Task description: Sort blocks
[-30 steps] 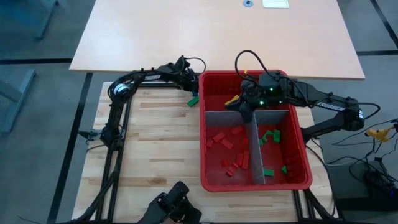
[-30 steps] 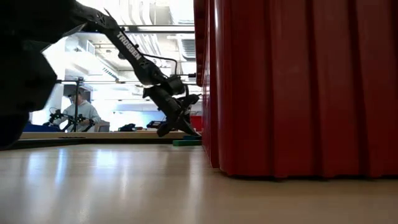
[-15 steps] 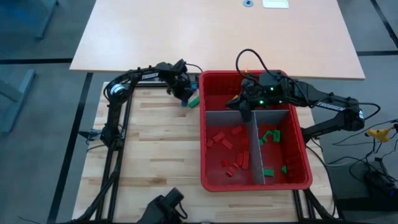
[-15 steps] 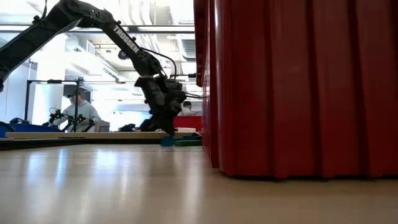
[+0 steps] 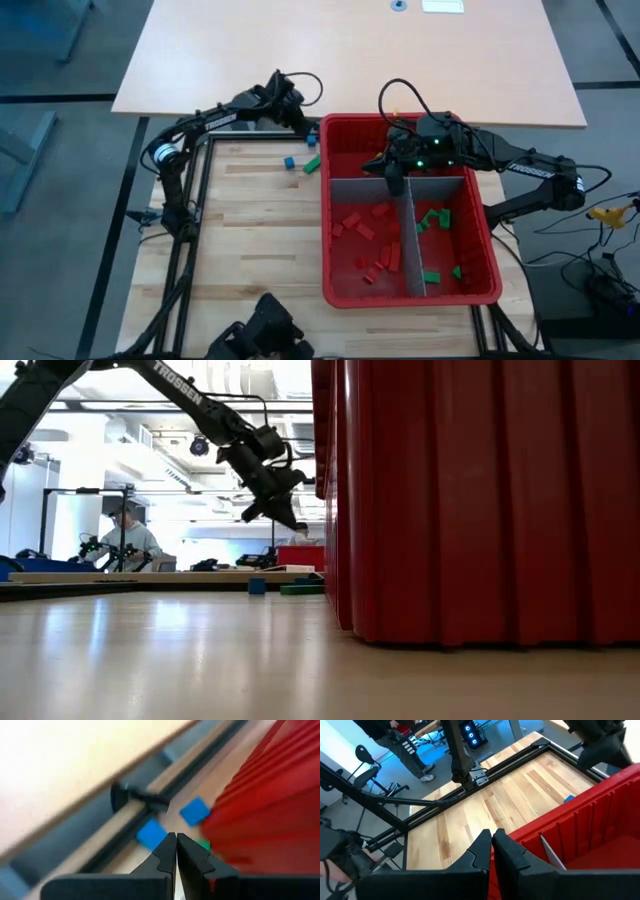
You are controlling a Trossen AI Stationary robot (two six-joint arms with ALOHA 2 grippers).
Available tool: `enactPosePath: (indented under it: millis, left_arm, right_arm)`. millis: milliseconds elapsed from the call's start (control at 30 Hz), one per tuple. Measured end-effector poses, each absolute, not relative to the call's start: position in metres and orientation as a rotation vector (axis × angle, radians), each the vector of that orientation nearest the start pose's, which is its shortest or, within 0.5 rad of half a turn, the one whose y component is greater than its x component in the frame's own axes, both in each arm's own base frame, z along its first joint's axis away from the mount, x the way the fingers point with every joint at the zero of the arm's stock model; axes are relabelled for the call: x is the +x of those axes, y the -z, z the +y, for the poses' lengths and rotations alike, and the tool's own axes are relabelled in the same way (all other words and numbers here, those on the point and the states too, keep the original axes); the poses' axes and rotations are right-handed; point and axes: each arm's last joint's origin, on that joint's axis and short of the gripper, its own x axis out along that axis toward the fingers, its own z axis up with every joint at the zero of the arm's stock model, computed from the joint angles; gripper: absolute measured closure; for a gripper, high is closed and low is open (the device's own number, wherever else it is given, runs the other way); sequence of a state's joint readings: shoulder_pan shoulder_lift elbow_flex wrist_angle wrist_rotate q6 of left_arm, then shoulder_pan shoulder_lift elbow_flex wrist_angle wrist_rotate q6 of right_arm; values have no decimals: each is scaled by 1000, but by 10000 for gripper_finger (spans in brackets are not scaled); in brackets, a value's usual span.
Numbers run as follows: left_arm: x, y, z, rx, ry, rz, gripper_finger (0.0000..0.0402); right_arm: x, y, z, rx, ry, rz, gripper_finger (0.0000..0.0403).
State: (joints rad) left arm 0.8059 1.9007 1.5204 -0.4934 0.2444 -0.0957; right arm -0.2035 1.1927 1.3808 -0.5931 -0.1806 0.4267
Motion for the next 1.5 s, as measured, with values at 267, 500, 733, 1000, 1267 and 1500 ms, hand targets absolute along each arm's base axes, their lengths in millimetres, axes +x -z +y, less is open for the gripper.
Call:
enactPosePath:
  millis: [267,500,733,1000,1267,1500]
  left_arm:
    - [305,-216,307,-567,-548,755,402]
    - [313,-190,314,-603,-485,757,402]
    - [324,-178,323,-619,-437,714,402]
    - [327,-158,325,-763,-455,797,402]
    - [312,-149,318,-806,-580,986,402]
    - [302,-162,300,-810,-533,1135,402]
  right_arm:
    - [237,-416,-43,489,104,388,403]
    - [237,-416,-42,476,96,390,403]
    - [237,-416,-41,473,90,392,403]
    - [237,-416,-40,473,85,394,403]
    - [237,-416,-40,470,81,395,403]
    - [237,-416,-40,449,77,395,403]
